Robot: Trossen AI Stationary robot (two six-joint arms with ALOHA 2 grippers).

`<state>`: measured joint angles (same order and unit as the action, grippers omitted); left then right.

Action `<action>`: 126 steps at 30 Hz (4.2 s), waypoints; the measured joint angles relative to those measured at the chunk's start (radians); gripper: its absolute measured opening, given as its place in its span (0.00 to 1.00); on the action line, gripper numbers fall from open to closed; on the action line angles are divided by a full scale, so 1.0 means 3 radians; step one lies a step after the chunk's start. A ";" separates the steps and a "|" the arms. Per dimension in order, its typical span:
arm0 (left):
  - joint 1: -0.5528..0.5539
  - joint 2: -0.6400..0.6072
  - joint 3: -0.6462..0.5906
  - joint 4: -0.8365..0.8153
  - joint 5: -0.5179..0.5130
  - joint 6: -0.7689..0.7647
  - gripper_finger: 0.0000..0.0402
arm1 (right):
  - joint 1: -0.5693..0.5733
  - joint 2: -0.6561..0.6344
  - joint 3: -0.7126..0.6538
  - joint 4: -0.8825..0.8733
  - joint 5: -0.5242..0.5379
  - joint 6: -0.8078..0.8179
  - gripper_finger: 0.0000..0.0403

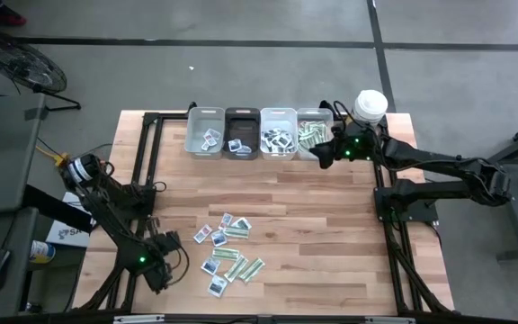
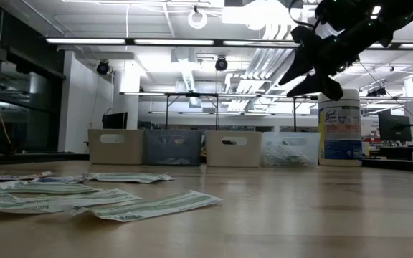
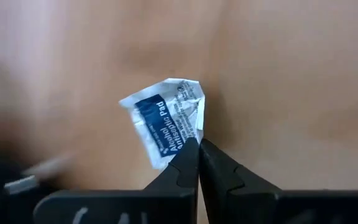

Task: Pick & Place First Aid Supplies
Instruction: Put the blue alcohol pad into the black bin, then put the orange ointment pack into the gray bin

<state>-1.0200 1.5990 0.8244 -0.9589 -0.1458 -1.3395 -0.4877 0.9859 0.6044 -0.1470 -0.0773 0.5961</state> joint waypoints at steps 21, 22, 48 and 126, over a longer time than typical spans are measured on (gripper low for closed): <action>0.0916 -0.0017 0.1228 -0.0553 -0.2943 0.1788 0.00 | 0.0289 0.0000 0.0001 0.1224 -0.1330 -0.0627 0.44; 0.1005 -0.0017 0.1316 -0.0530 -0.3023 0.1917 0.00 | 0.0345 0.0000 0.0000 0.1227 -0.1322 -0.0729 0.44; 0.2763 -0.0020 0.1857 0.1611 -0.2682 0.7619 0.00 | 0.0610 0.0617 0.0001 0.2371 -0.0514 0.1538 0.44; 0.4949 -0.0090 0.1433 0.0892 -0.0075 0.6621 0.44 | 0.0359 0.0640 0.0001 0.2585 -0.0788 0.1157 0.44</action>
<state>0.4647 1.5719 1.2544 -0.6914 -0.1684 0.6468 -0.3801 1.1778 0.6048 0.6284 -0.3137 0.9432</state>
